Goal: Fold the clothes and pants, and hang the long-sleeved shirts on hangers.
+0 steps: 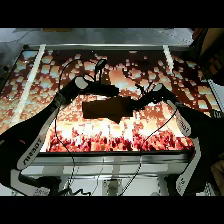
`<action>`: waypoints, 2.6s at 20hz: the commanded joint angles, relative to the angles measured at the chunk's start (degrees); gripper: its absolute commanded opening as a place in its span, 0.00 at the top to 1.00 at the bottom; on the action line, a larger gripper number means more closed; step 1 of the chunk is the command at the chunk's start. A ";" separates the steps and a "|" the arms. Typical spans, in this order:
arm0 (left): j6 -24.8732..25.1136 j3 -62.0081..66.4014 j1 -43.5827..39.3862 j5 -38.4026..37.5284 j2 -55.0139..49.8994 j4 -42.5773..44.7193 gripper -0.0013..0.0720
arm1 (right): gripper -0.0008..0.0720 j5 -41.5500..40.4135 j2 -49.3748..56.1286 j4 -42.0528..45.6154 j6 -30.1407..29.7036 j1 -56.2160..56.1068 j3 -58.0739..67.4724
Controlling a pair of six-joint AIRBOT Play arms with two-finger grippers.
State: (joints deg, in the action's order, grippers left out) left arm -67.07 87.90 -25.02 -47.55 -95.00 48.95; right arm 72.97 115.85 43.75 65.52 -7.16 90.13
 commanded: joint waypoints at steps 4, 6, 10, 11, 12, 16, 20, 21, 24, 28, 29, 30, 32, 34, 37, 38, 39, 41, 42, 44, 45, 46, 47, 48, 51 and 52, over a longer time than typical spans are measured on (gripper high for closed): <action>-0.04 0.02 8.37 -6.40 7.61 15.76 0.97 | 0.97 1.33 -2.34 -6.38 -1.36 -2.75 3.43; -0.04 0.02 11.28 -8.20 12.81 22.82 0.97 | 0.97 3.76 -5.40 -6.43 -0.96 -0.24 5.11; -1.25 0.02 15.91 -19.58 23.15 40.98 0.97 | 0.97 7.19 -14.73 -5.99 3.72 8.28 5.88; -1.36 0.02 17.29 -22.38 25.35 43.52 0.97 | 0.97 7.72 -17.29 -5.70 5.38 10.91 5.88; -1.36 0.02 18.75 -24.30 27.12 44.09 0.97 | 0.97 8.66 -20.13 -5.38 7.50 13.94 5.88; -2.01 0.00 23.89 -26.53 31.52 44.06 0.97 | 0.97 13.29 -32.39 -1.92 15.47 26.73 5.90; -1.99 -0.04 24.87 -27.19 31.54 44.04 0.97 | 0.97 14.71 -46.27 8.72 24.06 40.83 5.90; -2.01 -0.04 24.87 -27.17 31.45 44.02 0.97 | 0.97 14.62 -49.46 12.02 26.27 44.44 5.90; -1.99 -0.04 24.79 -27.15 31.41 43.10 0.97 | 0.97 16.09 -58.01 25.66 36.24 55.15 5.88; -1.99 -0.04 24.76 -27.12 31.41 41.03 0.97 | 0.97 23.23 -62.16 46.34 38.36 65.79 5.88; -1.99 -0.04 24.76 -27.12 31.41 40.50 0.97 | 0.97 24.06 -62.07 48.72 38.38 68.39 5.88; -1.97 -0.04 24.76 -27.15 31.41 40.09 0.97 | 0.94 23.85 -62.01 49.00 38.42 70.73 5.88; -1.99 -0.04 24.76 -27.12 31.41 39.26 0.97 | 0.54 23.47 -62.03 48.98 39.04 73.83 5.88; -1.97 -0.04 24.76 -27.12 31.41 39.28 0.97 | 0.01 23.19 -62.03 48.83 39.06 74.84 5.88; -1.97 -0.04 24.76 -27.12 31.41 39.28 0.97 | 0.04 20.41 -62.03 45.27 39.06 74.84 5.88; -1.97 -0.04 24.76 -27.15 31.41 39.28 0.97 | 0.05 20.06 -62.01 43.34 39.06 74.84 5.88; -1.97 -0.04 24.76 -27.12 31.41 39.28 0.97 | 0.07 19.15 -61.86 40.85 39.01 74.84 5.86; -1.97 -0.04 24.76 -27.12 31.41 39.28 0.97 | 0.56 17.77 -61.18 33.59 38.91 74.79 5.73; -1.97 -0.04 24.76 -27.12 31.41 39.28 0.97 | 0.77 17.11 -60.96 28.83 38.25 74.10 5.20; -1.97 -0.04 24.76 -27.12 31.41 39.28 0.97 | 0.88 16.90 -60.67 18.34 31.74 69.96 3.02; -1.97 -0.04 24.76 -27.15 31.41 39.28 0.97 | 0.97 16.81 -60.74 14.86 29.22 66.62 1.60; -1.97 -0.04 24.76 -27.12 31.41 39.28 0.97 | 0.97 16.76 -60.74 13.38 26.73 62.36 0.52; -1.97 -0.04 24.76 -27.12 31.41 39.28 0.97 | 0.97 16.68 -60.74 14.08 24.09 56.78 -0.09; -1.97 -0.04 24.76 -27.12 31.41 39.28 0.97 | 0.97 16.61 -60.74 16.63 22.14 51.23 -0.15; -1.97 -0.04 24.76 -27.15 31.41 39.28 0.97 | 0.97 18.32 -60.74 31.21 19.10 33.16 -0.15; -1.97 -0.04 24.76 -27.15 31.41 39.28 0.97 | 0.97 18.71 -60.74 37.31 19.15 27.85 -0.15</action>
State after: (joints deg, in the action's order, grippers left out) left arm -69.04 87.85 -0.32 -74.70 -63.61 88.20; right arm 90.52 55.07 69.58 88.73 35.00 90.41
